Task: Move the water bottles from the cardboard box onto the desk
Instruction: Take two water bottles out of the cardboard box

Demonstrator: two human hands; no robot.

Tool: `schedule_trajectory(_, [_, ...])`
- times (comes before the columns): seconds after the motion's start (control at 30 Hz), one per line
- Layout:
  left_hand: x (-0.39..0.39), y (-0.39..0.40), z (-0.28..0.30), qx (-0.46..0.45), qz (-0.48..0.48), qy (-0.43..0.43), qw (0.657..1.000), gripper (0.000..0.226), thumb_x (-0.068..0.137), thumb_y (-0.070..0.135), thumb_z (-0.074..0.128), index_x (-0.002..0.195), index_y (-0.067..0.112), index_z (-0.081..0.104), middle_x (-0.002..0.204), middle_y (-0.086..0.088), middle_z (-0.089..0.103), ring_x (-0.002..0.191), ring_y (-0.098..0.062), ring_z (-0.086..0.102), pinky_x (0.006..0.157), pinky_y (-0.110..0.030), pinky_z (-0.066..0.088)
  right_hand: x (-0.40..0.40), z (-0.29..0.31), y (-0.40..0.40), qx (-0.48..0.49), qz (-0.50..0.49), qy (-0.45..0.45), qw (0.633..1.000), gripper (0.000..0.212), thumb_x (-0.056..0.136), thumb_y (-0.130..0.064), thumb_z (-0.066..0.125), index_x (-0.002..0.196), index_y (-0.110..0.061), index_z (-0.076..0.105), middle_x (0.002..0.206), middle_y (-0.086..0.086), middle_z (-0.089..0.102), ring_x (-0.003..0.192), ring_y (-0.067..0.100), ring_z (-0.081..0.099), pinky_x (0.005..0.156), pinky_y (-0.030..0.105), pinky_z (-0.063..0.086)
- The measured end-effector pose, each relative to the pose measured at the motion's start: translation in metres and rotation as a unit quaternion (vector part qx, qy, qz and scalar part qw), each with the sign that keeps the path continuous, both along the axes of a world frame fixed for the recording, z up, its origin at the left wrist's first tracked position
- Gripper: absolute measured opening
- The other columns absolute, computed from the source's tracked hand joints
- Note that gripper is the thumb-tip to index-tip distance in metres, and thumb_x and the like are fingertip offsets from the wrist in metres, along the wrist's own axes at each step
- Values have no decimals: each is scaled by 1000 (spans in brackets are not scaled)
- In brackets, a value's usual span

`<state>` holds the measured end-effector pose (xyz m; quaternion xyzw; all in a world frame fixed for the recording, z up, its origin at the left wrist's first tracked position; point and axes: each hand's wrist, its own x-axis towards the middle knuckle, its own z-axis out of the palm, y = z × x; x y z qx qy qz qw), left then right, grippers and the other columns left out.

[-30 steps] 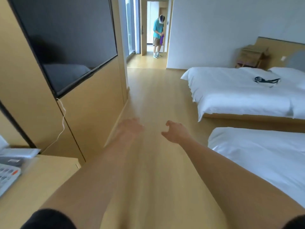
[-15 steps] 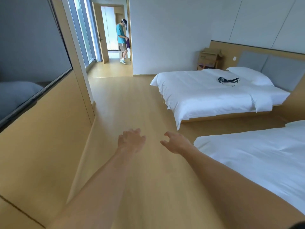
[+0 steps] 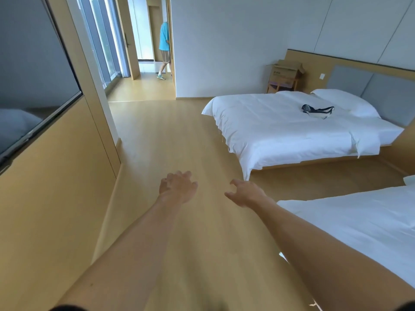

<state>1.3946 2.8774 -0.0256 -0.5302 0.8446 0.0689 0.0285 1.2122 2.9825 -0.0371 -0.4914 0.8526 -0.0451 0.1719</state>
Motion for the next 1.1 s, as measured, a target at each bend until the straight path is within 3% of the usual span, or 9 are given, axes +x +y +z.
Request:
schedule_trajectory(0.37, [-86, -160, 2, 22, 16, -44, 999, 49, 104, 45, 33, 150, 27, 36, 147, -9, 43, 134, -31, 41, 106, -42, 36, -93, -27, -175, -15, 43, -19, 999, 57, 98, -59, 44, 147, -31, 40, 137, 0, 58, 121, 23, 56, 89, 36, 45])
schedule_trajectory(0.77, [-196, -342, 28, 27, 47, -15, 998, 52, 104, 47, 35, 152, 28, 34, 152, -8, 41, 138, -31, 39, 111, -42, 34, -209, -10, -367, -7, 84, -3, 996, 55, 99, -58, 42, 146, -29, 41, 139, 4, 57, 126, 25, 54, 99, 40, 46])
schedule_trajectory(1.1, [-258, -515, 11, 44, 42, 11, 998, 51, 105, 45, 34, 153, 29, 33, 153, -8, 39, 139, -31, 38, 112, -43, 33, -270, -9, -531, -16, 93, 22, 995, 51, 105, -54, 28, 142, -25, 47, 141, 8, 55, 129, 27, 52, 96, 41, 43])
